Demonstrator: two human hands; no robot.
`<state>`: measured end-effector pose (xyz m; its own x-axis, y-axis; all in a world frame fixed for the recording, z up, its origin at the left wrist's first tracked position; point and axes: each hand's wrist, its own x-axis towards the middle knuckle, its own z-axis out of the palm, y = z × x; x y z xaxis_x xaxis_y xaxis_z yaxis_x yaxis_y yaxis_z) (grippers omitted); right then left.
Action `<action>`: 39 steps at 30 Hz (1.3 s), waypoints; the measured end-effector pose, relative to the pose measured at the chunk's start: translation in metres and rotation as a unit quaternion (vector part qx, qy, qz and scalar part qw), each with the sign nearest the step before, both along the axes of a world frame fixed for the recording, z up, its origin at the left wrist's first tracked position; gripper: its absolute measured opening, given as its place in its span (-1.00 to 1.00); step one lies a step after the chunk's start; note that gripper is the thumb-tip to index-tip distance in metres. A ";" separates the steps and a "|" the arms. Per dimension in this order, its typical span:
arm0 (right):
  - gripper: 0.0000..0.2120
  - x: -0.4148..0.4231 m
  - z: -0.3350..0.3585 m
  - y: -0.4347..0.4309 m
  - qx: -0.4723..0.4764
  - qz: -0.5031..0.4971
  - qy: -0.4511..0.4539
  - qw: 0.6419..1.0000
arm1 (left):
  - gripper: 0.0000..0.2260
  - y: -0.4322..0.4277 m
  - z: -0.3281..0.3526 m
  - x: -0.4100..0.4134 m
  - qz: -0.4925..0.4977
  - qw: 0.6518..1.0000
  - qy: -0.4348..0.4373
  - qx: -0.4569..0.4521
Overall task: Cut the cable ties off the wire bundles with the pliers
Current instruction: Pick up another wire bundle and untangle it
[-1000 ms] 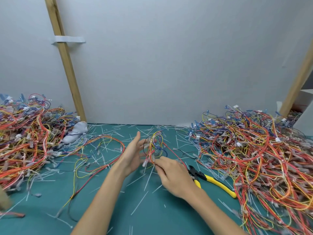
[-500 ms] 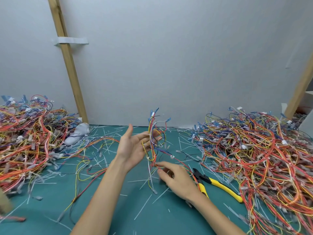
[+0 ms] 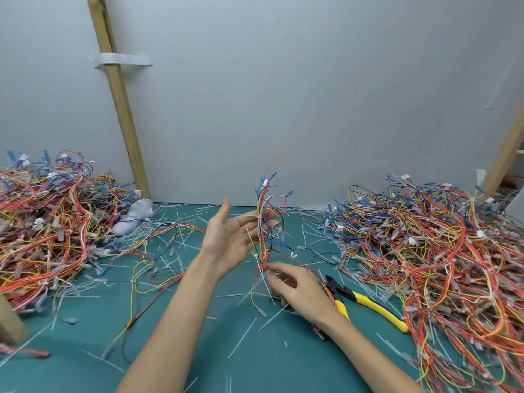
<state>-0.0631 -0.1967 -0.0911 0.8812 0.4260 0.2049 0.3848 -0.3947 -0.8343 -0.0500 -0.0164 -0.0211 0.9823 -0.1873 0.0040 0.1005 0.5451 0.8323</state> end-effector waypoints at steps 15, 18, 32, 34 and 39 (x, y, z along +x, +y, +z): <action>-0.83 0.000 0.001 -0.001 0.039 0.007 0.030 0.999 | -0.28 0.001 0.005 -0.003 -0.010 1.000 -0.001 0.019; -0.84 -0.001 0.005 -0.002 0.068 0.013 0.062 0.996 | -0.27 0.001 0.006 -0.002 -0.008 1.000 0.004 0.026; -0.82 0.011 0.043 -0.016 -0.055 -0.017 0.087 0.995 | -0.40 0.004 0.018 -0.006 0.008 0.998 -0.003 0.065; -0.81 0.015 0.051 -0.024 -0.047 -0.064 0.084 0.993 | -0.43 0.004 0.019 -0.006 0.004 0.997 0.006 0.080; -0.77 0.015 0.069 -0.031 0.065 -0.130 0.051 0.988 | -0.45 0.001 0.028 -0.008 0.002 0.992 0.014 0.122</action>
<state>-0.0481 -0.2276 -0.0217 0.9764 0.1583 0.1467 0.1951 -0.3561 -0.9139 -0.0578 -0.0152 0.0065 0.9821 -0.1752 -0.0687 0.1242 0.3288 0.9362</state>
